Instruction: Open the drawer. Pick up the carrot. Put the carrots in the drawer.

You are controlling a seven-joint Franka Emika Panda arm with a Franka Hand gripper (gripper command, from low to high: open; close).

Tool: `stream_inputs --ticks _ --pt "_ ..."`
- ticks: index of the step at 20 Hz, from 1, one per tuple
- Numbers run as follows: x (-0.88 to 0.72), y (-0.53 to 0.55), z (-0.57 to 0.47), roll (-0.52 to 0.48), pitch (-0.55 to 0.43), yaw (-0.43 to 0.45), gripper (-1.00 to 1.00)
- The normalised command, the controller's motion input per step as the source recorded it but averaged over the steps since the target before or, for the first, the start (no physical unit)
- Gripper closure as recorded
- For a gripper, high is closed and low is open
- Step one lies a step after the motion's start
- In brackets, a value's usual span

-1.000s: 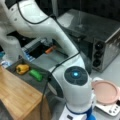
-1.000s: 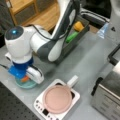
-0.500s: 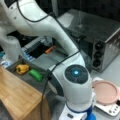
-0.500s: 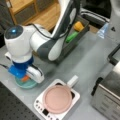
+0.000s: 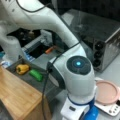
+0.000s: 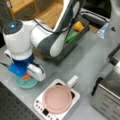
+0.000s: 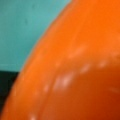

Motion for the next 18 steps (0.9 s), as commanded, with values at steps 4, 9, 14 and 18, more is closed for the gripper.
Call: stream_inputs --ticks 4,9,14,18 --pt "-0.11 0.19 0.14 0.023 0.050 -0.121 1.00" --pt "-0.15 0.21 0.12 0.007 0.036 -0.144 1.00" --pt "-0.20 0.24 0.11 0.008 0.028 -0.157 1.00" --pt "-0.25 0.20 0.06 0.014 -0.022 -0.135 1.00"
